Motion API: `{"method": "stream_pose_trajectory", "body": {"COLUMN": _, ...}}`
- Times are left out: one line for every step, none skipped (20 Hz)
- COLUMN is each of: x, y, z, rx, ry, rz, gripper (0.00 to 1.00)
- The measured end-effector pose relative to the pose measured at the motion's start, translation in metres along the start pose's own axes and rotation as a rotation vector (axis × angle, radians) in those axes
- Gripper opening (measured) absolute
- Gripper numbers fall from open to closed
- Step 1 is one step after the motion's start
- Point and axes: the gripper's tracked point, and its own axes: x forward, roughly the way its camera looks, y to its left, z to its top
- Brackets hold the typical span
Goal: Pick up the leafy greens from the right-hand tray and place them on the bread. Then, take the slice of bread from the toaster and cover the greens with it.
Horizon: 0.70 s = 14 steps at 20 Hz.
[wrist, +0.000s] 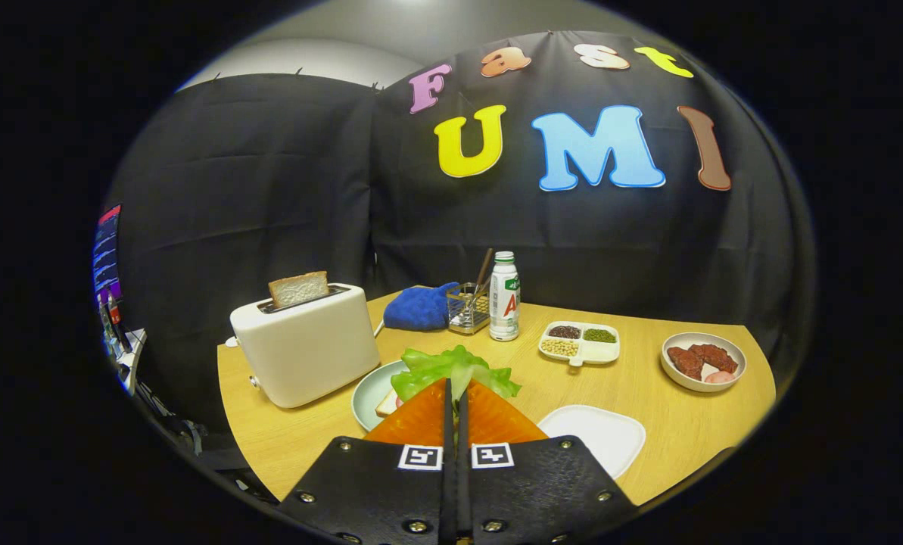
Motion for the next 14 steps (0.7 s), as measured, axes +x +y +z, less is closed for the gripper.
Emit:
{"method": "stream_pose_trajectory", "body": {"x": 0.008, "y": 0.003, "z": -0.003, "rx": -0.006, "ry": 0.006, "rz": 0.000, "gripper": 0.00}}
{"method": "stream_pose_trajectory", "body": {"x": 0.017, "y": 0.006, "z": -0.006, "rx": -0.009, "ry": 0.012, "rz": 0.003, "gripper": 0.00}}
{"method": "stream_pose_trajectory", "body": {"x": 0.025, "y": 0.012, "z": -0.010, "rx": -0.007, "ry": 0.020, "rz": 0.011, "gripper": 0.00}}
{"method": "stream_pose_trajectory", "body": {"x": 0.033, "y": 0.016, "z": -0.014, "rx": -0.005, "ry": 0.028, "rz": 0.015, "gripper": 0.00}}
{"method": "stream_pose_trajectory", "body": {"x": 0.040, "y": 0.018, "z": -0.018, "rx": -0.004, "ry": 0.037, "rz": 0.015, "gripper": 0.00}}
{"method": "stream_pose_trajectory", "body": {"x": 0.046, "y": 0.021, "z": -0.021, "rx": -0.002, "ry": 0.043, "rz": 0.016, "gripper": 0.00}}
{"method": "stream_pose_trajectory", "body": {"x": 0.051, "y": 0.021, "z": -0.025, "rx": -0.002, "ry": 0.050, "rz": 0.005, "gripper": 0.00}}
{"method": "stream_pose_trajectory", "body": {"x": 0.055, "y": 0.019, "z": -0.027, "rx": -0.002, "ry": 0.051, "rz": -0.022, "gripper": 0.00}}
{"method": "stream_pose_trajectory", "body": {"x": 0.059, "y": 0.015, "z": -0.030, "rx": -0.003, "ry": 0.048, "rz": -0.057, "gripper": 0.00}}
{"method": "stream_pose_trajectory", "body": {"x": 0.061, "y": 0.014, "z": -0.032, "rx": -0.004, "ry": 0.043, "rz": -0.087, "gripper": 0.00}}
{"method": "stream_pose_trajectory", "body": {"x": 0.064, "y": 0.016, "z": -0.034, "rx": -0.008, "ry": 0.036, "rz": -0.105, "gripper": 0.00}}
{"method": "stream_pose_trajectory", "body": {"x": 0.066, "y": 0.018, "z": -0.035, "rx": -0.016, "ry": 0.030, "rz": -0.116, "gripper": 0.00}}
{"method": "stream_pose_trajectory", "body": {"x": 0.067, "y": 0.017, "z": -0.036, "rx": -0.020, "ry": 0.028, "rz": -0.131, "gripper": 0.00}}
{"method": "stream_pose_trajectory", "body": {"x": 0.068, "y": 0.018, "z": -0.038, "rx": -0.017, "ry": 0.029, "rz": -0.137, "gripper": 0.00}}
